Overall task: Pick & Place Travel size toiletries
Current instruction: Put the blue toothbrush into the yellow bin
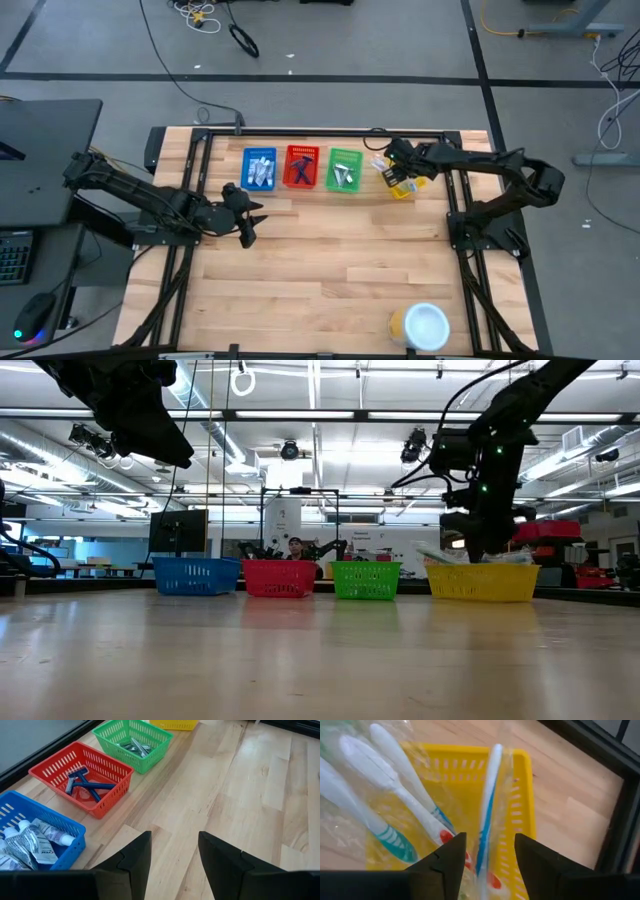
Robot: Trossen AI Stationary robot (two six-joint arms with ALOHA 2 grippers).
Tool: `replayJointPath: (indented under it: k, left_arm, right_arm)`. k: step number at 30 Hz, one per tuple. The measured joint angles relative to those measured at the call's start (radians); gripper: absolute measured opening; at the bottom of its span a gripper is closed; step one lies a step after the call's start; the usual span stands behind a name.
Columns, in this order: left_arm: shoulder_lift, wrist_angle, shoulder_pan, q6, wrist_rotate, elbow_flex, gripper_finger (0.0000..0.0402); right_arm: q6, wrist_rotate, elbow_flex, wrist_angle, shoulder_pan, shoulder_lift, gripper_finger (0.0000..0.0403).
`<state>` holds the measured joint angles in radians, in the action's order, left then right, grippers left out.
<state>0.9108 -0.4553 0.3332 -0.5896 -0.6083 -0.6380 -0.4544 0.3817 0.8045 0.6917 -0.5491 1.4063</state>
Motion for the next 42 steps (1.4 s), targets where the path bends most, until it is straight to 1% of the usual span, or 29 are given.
replayJointPath:
  k: [3, 11, 15, 21, 25, 28, 31, 33, 37, 40, 42]
  left_arm:
    - [0.0, 0.0, 0.0, 0.0, 0.0, 0.0, 0.0171]
    - [0.0, 0.0, 0.0, -0.004, 0.0, 0.0, 0.0171]
    - [0.0, 0.0, 0.0, -0.004, 0.0, 0.0, 0.0171]
    - [0.0, 0.0, 0.0, -0.005, 0.0, 0.0, 0.0171]
    - [0.0, 0.0, 0.0, -0.005, 0.0, 0.0, 0.0171]
    - [0.0, 0.0, 0.0, -0.005, 0.0, 0.0, 0.0171]
    - [0.0, 0.0, 0.0, -0.008, 0.005, 0.0, 0.0171]
    - [0.0, 0.0, 0.0, -0.008, 0.008, 0.0, 0.0171]
    - [0.0, 0.0, 0.0, -0.008, 0.007, 0.0, 0.0171]
    - [0.0, 0.001, 0.0, -0.009, 0.007, 0.0, 0.0171]
    - [0.0, 0.001, 0.0, -0.009, 0.007, 0.0, 0.0171]
  right_arm:
    - [0.0, 0.0, -0.032, -0.056, 0.0, 0.0, 0.0158]
    - [0.027, 0.009, -0.048, -0.093, 0.0, 0.0, 0.0064]
    - [0.03, 0.01, -0.048, -0.093, 0.0, 0.0, 0.0038]
    - [0.038, 0.056, -0.032, -0.088, 0.002, -0.005, 0.0032]
    - [0.066, 0.08, -0.005, -0.09, 0.016, -0.049, 0.0031]
    - [0.142, 0.119, 0.0, -0.091, 0.038, -0.106, 0.0031]
    - [0.228, 0.115, -0.001, -0.092, 0.066, -0.156, 0.003]
    - [0.274, 0.114, -0.023, -0.131, 0.085, -0.177, 0.003]
    - [0.29, 0.082, -0.112, -0.25, 0.105, -0.184, 0.003]
    - [0.318, 0.121, -0.206, -0.361, 0.12, -0.184, 0.003]
    - [0.336, 0.151, -0.266, -0.482, 0.125, -0.184, 0.003]
